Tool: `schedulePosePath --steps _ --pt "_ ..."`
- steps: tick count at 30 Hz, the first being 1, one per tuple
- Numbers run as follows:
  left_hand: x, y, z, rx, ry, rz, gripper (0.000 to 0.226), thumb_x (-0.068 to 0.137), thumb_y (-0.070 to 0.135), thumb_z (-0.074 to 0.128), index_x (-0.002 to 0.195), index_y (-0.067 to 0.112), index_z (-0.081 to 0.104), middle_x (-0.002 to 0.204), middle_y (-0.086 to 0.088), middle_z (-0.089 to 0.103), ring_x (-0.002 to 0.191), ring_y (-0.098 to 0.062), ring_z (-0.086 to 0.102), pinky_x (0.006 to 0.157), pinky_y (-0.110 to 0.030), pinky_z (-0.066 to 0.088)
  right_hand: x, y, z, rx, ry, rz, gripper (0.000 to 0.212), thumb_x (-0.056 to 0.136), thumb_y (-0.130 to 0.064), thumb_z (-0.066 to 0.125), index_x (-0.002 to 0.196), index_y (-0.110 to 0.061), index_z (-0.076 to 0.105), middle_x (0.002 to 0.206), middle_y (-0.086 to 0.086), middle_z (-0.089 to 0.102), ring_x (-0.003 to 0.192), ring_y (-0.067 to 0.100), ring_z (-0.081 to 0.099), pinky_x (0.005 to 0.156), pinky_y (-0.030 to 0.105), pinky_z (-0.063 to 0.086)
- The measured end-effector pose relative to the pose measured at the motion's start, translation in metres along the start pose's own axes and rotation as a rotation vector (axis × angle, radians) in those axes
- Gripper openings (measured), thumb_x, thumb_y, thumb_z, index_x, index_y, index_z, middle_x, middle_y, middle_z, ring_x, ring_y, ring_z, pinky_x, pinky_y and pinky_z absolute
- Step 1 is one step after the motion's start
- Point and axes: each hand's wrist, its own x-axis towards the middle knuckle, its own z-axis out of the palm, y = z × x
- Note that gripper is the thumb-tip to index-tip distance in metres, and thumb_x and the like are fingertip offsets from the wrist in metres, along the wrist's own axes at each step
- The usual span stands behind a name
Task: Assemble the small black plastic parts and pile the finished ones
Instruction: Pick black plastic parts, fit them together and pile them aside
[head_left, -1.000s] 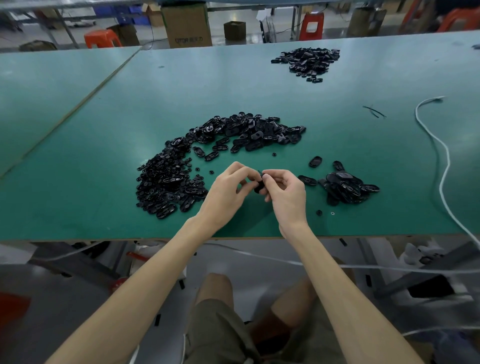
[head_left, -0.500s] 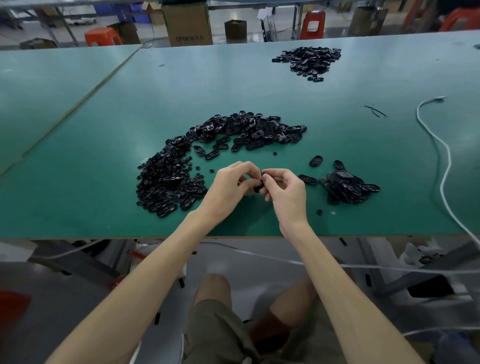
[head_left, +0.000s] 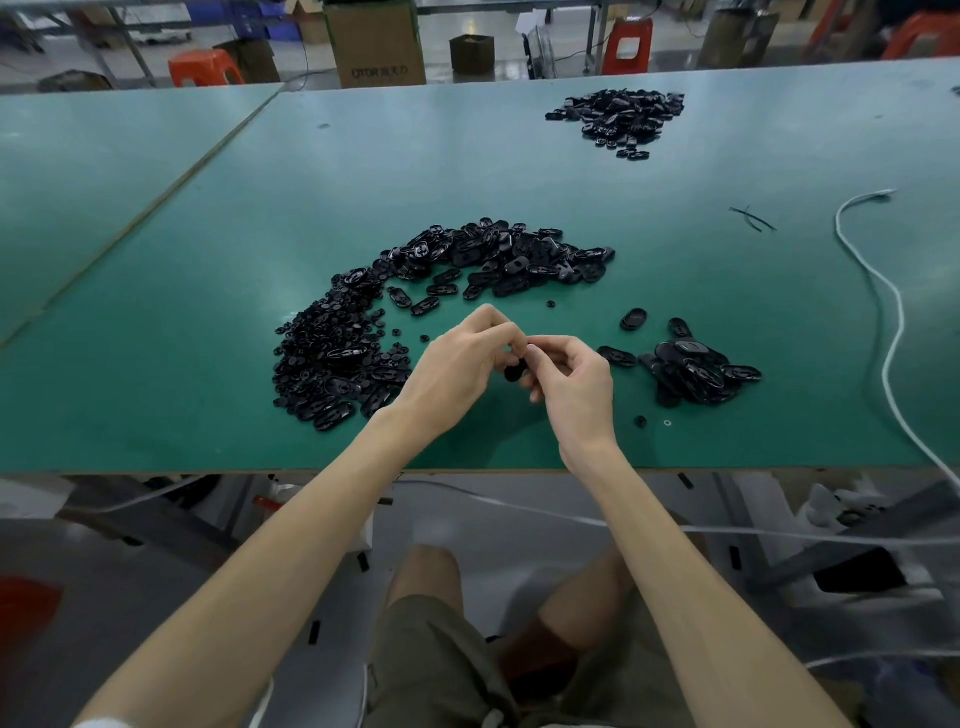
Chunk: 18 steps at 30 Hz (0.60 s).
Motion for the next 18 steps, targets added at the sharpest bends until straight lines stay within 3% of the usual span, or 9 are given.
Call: schedulePosePath --steps 5,11,18 --pt "0.0015 0.0034 -0.0015 0.034 0.021 0.052 0.021 0.099 -0.006 0.054 0.098 0.012 0.065 0.102 0.014 0.049 0.085 -0.008 0.065 0.076 -0.040 0.061 0.0006 0.0010 -0.0007 0.002 -0.001 -0.004 0.008 0.100 -0.008 0.066 0.100 -0.012 0.073 0.071 -0.002 0.074 0.060 0.006 0.064 0.056 0.021 0.051" --pt "0.0048 0.0027 -0.0031 0.160 0.022 0.114 0.026 0.093 -0.012 0.057 0.097 0.012 0.064 0.104 0.006 0.057 0.087 -0.002 0.059 0.069 -0.040 0.058 0.0022 0.0039 -0.0003 0.000 0.003 -0.007 0.008 0.100 -0.011 0.066 0.101 -0.014 0.073 0.076 0.001 0.076 0.063 0.008 0.066 0.059 0.022 0.052" --pt "0.0082 0.0023 -0.0034 0.320 0.046 0.241 0.037 0.078 -0.021 0.060 0.096 0.010 0.066 0.097 -0.002 0.061 0.084 -0.021 0.061 0.057 -0.042 0.052 0.0038 0.0061 0.0005 0.007 -0.003 -0.009 0.006 0.100 -0.013 0.067 0.101 -0.015 0.073 0.080 0.001 0.077 0.065 0.008 0.067 0.059 0.022 0.052"
